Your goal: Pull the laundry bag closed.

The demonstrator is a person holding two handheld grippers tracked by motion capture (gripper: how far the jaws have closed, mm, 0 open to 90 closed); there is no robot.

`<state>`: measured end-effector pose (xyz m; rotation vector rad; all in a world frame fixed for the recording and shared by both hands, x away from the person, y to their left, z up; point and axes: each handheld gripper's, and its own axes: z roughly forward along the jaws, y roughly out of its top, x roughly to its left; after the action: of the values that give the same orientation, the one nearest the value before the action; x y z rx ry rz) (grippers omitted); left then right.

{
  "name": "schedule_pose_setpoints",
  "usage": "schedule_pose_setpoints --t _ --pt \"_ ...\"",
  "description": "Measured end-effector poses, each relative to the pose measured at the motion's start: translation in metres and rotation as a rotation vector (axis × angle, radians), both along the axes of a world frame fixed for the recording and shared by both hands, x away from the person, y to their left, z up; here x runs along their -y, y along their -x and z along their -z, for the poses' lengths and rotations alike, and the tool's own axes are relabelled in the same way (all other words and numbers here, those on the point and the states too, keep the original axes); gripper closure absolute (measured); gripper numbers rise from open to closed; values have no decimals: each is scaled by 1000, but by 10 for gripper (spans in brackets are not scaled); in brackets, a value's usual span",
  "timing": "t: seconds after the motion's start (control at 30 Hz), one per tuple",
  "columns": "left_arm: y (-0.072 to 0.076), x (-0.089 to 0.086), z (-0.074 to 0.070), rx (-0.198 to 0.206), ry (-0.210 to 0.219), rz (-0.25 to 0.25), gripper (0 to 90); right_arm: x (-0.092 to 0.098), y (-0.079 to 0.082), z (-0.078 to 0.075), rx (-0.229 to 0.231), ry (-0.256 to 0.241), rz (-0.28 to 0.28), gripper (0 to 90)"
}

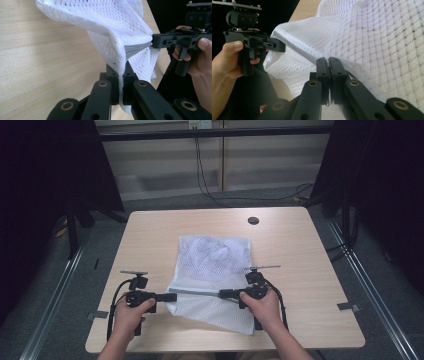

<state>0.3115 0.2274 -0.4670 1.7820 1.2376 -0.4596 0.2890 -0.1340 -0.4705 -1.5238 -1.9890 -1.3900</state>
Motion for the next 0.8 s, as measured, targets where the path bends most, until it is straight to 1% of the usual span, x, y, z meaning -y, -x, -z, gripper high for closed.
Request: schedule_pose_setpoints --t 0.13,0.2,0.43,0.53,0.67,0.7,0.77,0.8 --pt "0 1 0 -6 3 -7 884 1 0 1 1 0 1 874" --pt "0 1 0 -4 -3 -1 884 2 1 1 -2 -2 0 873" --pt "0 1 0 -6 0 -6 884 2 2 2 -1 0 -1 873" --pt "0 1 0 -3 -7 -3 884 2 2 2 -1 1 0 874" --pt "0 1 0 -6 -2 -7 884 3 2 2 2 2 0 873" --pt "0 0 0 -4 -5 0 884 3 2 2 2 2 0 874" --pt "0 1 0 -6 -1 -7 884 3 2 2 -1 -2 2 874" --pt "0 0 0 -4 -3 -1 884 3 2 1 0 -4 2 873"
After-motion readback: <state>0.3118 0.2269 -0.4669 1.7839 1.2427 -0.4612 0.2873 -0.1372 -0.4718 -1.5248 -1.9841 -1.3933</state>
